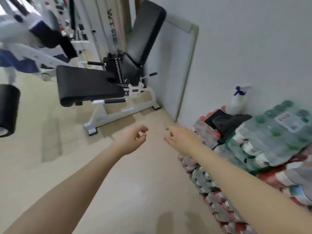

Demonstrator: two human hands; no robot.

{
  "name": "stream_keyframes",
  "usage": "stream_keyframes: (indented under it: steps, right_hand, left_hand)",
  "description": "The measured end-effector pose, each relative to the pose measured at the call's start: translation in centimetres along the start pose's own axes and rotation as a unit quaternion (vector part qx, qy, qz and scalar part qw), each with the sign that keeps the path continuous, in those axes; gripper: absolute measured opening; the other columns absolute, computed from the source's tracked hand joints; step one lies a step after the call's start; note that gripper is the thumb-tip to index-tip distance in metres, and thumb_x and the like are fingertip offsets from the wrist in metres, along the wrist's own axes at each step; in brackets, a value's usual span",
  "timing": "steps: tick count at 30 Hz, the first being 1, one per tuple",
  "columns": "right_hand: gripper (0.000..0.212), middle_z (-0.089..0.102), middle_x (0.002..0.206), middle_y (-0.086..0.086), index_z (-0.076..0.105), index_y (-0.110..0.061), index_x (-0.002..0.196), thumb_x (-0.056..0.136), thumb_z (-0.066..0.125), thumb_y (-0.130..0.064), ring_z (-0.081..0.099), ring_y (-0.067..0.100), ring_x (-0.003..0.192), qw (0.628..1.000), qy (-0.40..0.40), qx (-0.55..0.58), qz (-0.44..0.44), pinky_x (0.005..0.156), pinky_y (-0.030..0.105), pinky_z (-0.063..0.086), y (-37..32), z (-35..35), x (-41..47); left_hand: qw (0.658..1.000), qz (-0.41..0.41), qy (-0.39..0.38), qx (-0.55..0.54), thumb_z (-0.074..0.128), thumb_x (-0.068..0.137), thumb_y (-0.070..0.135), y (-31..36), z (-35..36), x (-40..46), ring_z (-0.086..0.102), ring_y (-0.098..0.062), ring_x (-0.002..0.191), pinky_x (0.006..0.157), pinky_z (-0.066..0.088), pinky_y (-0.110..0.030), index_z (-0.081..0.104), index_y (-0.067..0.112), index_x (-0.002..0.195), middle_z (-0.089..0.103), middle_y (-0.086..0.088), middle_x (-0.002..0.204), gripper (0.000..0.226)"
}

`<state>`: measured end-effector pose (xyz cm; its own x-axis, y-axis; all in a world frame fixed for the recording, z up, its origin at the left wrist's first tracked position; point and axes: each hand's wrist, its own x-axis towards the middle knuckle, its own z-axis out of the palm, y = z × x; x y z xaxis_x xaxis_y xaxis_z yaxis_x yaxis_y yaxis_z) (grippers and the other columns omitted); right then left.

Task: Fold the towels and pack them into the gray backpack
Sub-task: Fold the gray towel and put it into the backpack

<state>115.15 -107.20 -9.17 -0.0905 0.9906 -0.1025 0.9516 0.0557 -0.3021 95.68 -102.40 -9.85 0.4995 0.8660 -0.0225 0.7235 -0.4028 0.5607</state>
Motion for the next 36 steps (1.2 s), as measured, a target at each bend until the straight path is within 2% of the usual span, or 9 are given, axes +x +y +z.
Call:
stream_keyframes:
  steps: [4,8,14,18,21,25,29,36]
  right_hand:
    - [0.043,0.059,0.12,0.004,0.041,-0.02,0.132,0.095,0.041,-0.041,0.054,0.026,0.109,0.995,-0.039,0.009,-0.092,0.087,0.037,0.046,-12.6,3.9,6.9]
    - [0.042,0.06,0.115,0.004,0.042,-0.018,0.13,0.094,0.042,-0.04,0.056,0.024,0.105,0.98,-0.066,0.0,-0.189,0.083,0.039,0.048,-24.3,6.0,12.1]
    - [0.036,0.062,0.112,0.0,0.045,-0.02,0.126,0.095,0.041,-0.038,0.056,0.023,0.103,0.95,-0.088,-0.045,-0.296,0.068,0.032,0.039,-37.4,9.6,20.4]
    - [0.037,0.063,0.109,0.0,0.046,-0.02,0.124,0.094,0.042,-0.04,0.055,0.024,0.105,0.937,-0.103,-0.059,-0.328,0.07,0.032,0.041,-45.3,12.8,28.1]
    - [0.039,0.062,0.11,0.0,0.046,-0.02,0.126,0.093,0.042,-0.04,0.056,0.024,0.103,0.932,-0.123,-0.064,-0.335,0.074,0.034,0.045,-52.0,14.5,34.2]
    - [0.039,0.063,0.111,0.0,0.045,-0.02,0.127,0.094,0.042,-0.04,0.057,0.023,0.1,0.927,-0.14,-0.06,-0.343,0.076,0.035,0.048,-60.8,15.6,41.3]
    - [0.033,0.063,0.11,0.002,0.048,-0.019,0.12,0.094,0.042,-0.038,0.058,0.025,0.098,0.925,-0.151,-0.06,-0.344,0.078,0.037,0.05,-69.1,17.1,47.5]
    - [0.036,0.062,0.109,0.001,0.046,-0.02,0.124,0.094,0.04,-0.039,0.058,0.024,0.096,0.935,-0.151,-0.068,-0.312,0.076,0.036,0.05,-81.9,22.9,57.5]
  left_hand:
    - [0.992,-0.118,0.05,-0.006,0.048,0.091,0.019,-10.3,-8.1,-7.0,0.057,-0.016,0.087,0.085,0.048,-0.032,0.06,0.015,0.113,0.061,0.002,0.11,0.025]
    - [0.97,-0.219,0.106,-0.025,0.049,0.091,0.02,-18.4,-14.1,-12.7,0.059,-0.017,0.087,0.079,0.046,-0.028,0.059,0.017,0.112,0.058,0.008,0.101,0.023]
    - [0.935,-0.299,0.188,-0.041,0.05,0.09,0.019,-29.2,-20.6,-17.0,0.058,-0.016,0.084,0.076,0.045,-0.027,0.06,0.017,0.112,0.058,0.007,0.096,0.024]
    - [0.919,-0.323,0.221,-0.051,0.049,0.09,0.02,-37.4,-25.6,-17.1,0.06,-0.017,0.086,0.078,0.049,-0.03,0.06,0.016,0.111,0.062,0.004,0.105,0.024]
    - [0.906,-0.353,0.227,-0.061,0.048,0.091,0.022,-43.8,-30.3,-16.8,0.059,-0.015,0.09,0.075,0.045,-0.027,0.059,0.017,0.114,0.06,0.006,0.111,0.026]
    - [0.9,-0.374,0.22,-0.05,0.047,0.091,0.022,-51.8,-37.0,-16.4,0.056,-0.013,0.087,0.076,0.041,-0.024,0.06,0.019,0.11,0.059,0.008,0.111,0.023]
    - [0.892,-0.377,0.241,-0.071,0.047,0.091,0.02,-59.9,-42.8,-16.2,0.057,-0.018,0.088,0.081,0.048,-0.032,0.061,0.016,0.108,0.059,0.003,0.107,0.022]
    - [0.908,-0.336,0.235,-0.084,0.047,0.093,0.02,-77.3,-51.1,-15.0,0.054,-0.013,0.088,0.077,0.041,-0.022,0.06,0.014,0.112,0.058,0.002,0.107,0.024]
